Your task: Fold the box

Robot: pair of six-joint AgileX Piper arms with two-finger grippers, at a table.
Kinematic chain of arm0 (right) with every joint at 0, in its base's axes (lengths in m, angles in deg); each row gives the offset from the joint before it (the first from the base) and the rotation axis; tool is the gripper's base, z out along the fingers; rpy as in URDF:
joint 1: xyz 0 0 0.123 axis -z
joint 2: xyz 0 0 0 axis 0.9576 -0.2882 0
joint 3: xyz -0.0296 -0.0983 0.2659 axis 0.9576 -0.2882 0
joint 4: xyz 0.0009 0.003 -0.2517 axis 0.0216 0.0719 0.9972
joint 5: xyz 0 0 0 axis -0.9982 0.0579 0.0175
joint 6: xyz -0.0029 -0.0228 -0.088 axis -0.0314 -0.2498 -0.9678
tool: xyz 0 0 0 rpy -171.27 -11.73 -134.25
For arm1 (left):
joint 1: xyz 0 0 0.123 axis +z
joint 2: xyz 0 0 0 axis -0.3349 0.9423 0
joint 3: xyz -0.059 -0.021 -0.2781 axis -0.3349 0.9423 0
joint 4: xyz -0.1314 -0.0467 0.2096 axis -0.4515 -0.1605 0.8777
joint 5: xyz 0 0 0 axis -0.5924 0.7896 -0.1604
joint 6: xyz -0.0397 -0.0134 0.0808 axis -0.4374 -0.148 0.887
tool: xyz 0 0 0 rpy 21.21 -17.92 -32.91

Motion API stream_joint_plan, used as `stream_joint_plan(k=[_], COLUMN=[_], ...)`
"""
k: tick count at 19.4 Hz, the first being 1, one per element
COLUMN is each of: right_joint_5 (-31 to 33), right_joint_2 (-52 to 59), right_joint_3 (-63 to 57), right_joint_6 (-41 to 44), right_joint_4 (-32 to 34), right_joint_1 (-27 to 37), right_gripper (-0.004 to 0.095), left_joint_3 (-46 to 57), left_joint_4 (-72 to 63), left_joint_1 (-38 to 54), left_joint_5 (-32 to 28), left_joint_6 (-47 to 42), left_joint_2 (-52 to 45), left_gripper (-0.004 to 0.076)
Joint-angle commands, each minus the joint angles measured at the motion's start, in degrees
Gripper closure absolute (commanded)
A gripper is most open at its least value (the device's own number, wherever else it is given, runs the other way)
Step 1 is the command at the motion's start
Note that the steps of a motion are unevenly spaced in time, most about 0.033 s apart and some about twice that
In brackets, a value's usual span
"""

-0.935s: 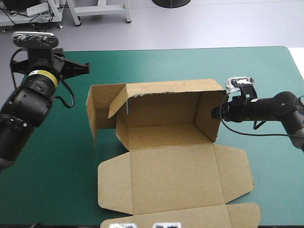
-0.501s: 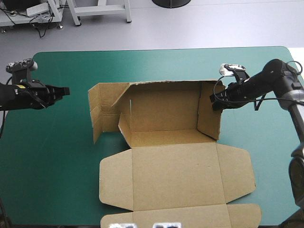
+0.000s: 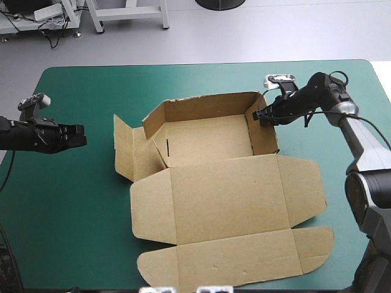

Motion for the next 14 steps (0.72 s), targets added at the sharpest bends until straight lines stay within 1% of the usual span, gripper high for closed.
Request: stream_joint_plan(k=[1,2,3,4,8,10,11,12,14], right_joint_5=[-3.54,-3.40,-2.20,-1.43,4.77,12.07,15.30,15.75,15.75], right_joint_2=[2.55,2.55,2.55,2.55,3.52,4.53,5.16,7.06,10.50], right_joint_3=[1.47,2.43,4.26,5.34,16.54,24.18,26.96,28.63,28.52], right_joint_6=[-1.16,-1.16,-1.16,-1.16,-0.67,1.92,2.94,6.18,7.83], right_joint_4=[3.55,3.86,3.86,3.98,5.31,7.18,9.12,11.75,14.50], right_joint_1=[-1.03,-1.24,-1.24,-1.24,-1.13,-1.13,-1.13,-1.13,-1.13], right_gripper=[0.0565,0.0478,0.0458,0.0458,0.0459,0.0468,0.0468,0.0468,0.0470], left_joint_3=[-1.36,-1.36,-1.36,-1.36,-1.36,-1.36,-1.36,-1.36,-1.54], left_joint_4=[-3.56,-3.56,-3.56,-3.56,-3.44,-3.55,-3.84,-4.53,-5.67], left_joint_1=[0.13,0.13,0.13,0.13,0.13,0.13,0.13,0.13,0.13], left_joint_5=[-0.80,-0.57,-0.57,-0.57,-0.57,-0.57,-0.83,-1.06,-1.06], left_joint_6=[0.67,1.22,1.22,1.22,1.22,1.22,1.22,1.00,1.00], left_joint_2=[-1.71,-1.71,-1.71,-1.71,-1.71,-1.71,-1.71,-1.71,-1.71], left_gripper=[0.0710,0.0710,0.0710,0.0710,0.0710,0.0710,0.0711,0.0711,0.0713])
